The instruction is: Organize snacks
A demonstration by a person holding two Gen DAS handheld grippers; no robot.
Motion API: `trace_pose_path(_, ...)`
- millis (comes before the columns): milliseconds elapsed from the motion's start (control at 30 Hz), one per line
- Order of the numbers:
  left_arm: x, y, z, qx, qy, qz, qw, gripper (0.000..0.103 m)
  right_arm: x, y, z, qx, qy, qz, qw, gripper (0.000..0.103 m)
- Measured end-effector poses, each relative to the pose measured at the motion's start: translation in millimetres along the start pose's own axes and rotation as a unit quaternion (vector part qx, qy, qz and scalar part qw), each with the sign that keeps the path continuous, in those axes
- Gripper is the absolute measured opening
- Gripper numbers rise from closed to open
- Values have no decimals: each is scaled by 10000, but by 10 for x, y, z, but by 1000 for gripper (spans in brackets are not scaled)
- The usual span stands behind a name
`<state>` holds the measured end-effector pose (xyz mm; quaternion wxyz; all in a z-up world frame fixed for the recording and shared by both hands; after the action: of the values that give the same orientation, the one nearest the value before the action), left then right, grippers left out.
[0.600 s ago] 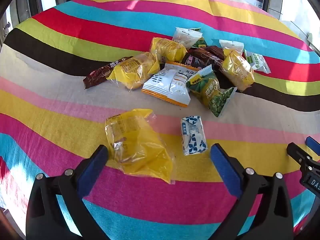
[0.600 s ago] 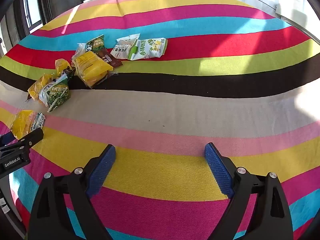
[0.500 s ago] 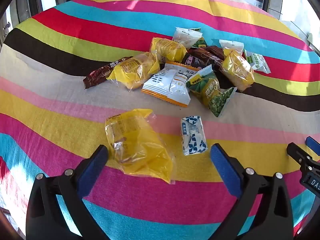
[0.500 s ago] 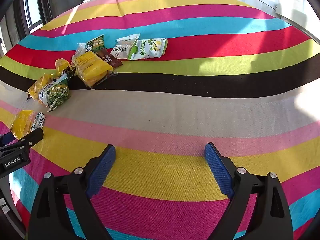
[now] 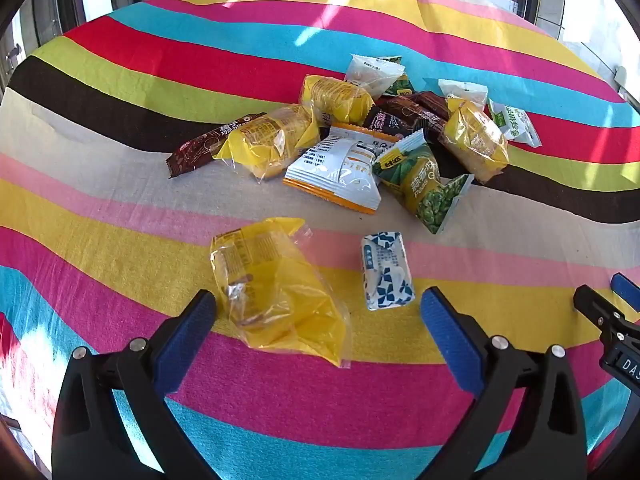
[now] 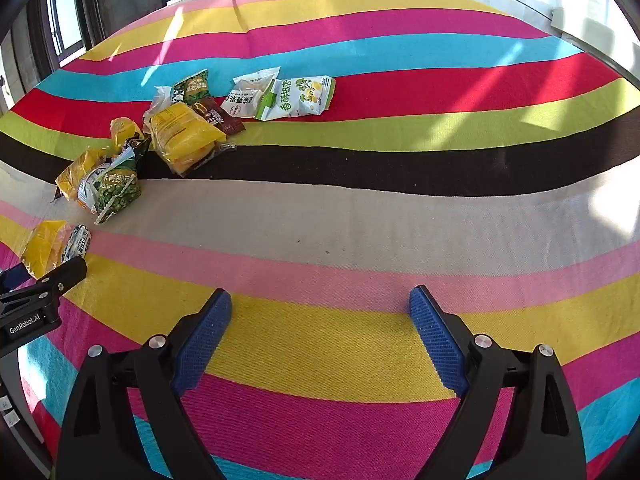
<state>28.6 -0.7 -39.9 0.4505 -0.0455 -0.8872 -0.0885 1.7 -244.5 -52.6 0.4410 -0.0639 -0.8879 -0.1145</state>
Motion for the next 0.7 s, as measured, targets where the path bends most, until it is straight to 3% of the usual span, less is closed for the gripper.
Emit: trace_pose_path(700, 14, -10, 1, 1, 5, 3, 10000, 102, -9, -3, -6, -2, 3, -3, 10000, 87)
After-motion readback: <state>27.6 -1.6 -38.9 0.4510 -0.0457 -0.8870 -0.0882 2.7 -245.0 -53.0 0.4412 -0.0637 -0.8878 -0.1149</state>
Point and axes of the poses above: each gripper's, at about its wrist camera, not at the fingertips, and x roughly against the way its jaws point, y to its left, z to its underside, the point moved 5 cm from there along -x, roughly the way its jaws point, and after that the axes turned 9 degrees about -x, right-handed, at the moved point
